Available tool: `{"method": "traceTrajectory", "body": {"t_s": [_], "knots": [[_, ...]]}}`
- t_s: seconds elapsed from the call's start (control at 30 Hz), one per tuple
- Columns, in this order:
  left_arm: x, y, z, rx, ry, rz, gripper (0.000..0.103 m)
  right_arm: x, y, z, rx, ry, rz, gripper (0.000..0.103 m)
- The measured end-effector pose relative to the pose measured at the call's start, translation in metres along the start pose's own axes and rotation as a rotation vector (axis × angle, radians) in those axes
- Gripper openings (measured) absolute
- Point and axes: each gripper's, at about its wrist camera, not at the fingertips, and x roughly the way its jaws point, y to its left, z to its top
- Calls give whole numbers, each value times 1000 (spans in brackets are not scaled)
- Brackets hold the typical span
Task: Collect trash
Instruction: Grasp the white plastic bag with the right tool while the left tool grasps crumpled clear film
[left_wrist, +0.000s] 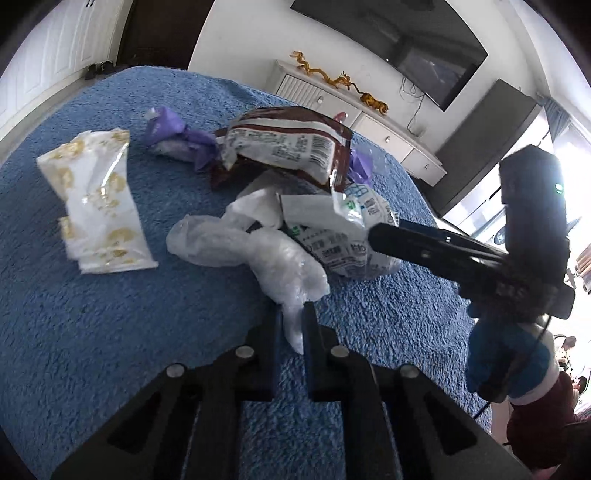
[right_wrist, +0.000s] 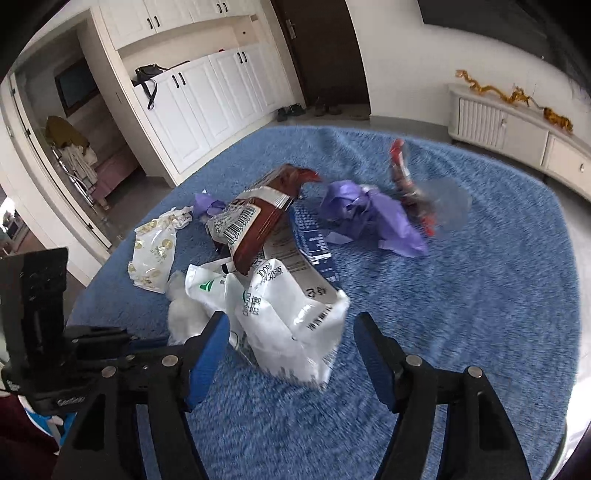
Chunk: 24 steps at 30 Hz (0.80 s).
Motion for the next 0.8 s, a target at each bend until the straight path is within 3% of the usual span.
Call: {"method": "traceTrajectory", "body": {"t_s": [0.1, 0.13, 0.47, 0.8], "knots": [[-6, 2, -5, 13, -7, 12, 9, 2, -2, -1, 14, 4, 12, 66], [-8, 2, -7, 14, -9, 14, 9, 2, -3, -2, 18, 6, 10, 57], [-25, 8, -10, -4, -28, 0, 9, -28, -10, -27, 28, 8, -28, 34], [-60, -20, -6, 60, -90, 17, 9, -90, -8, -38, 33, -114, -34, 32]]}}
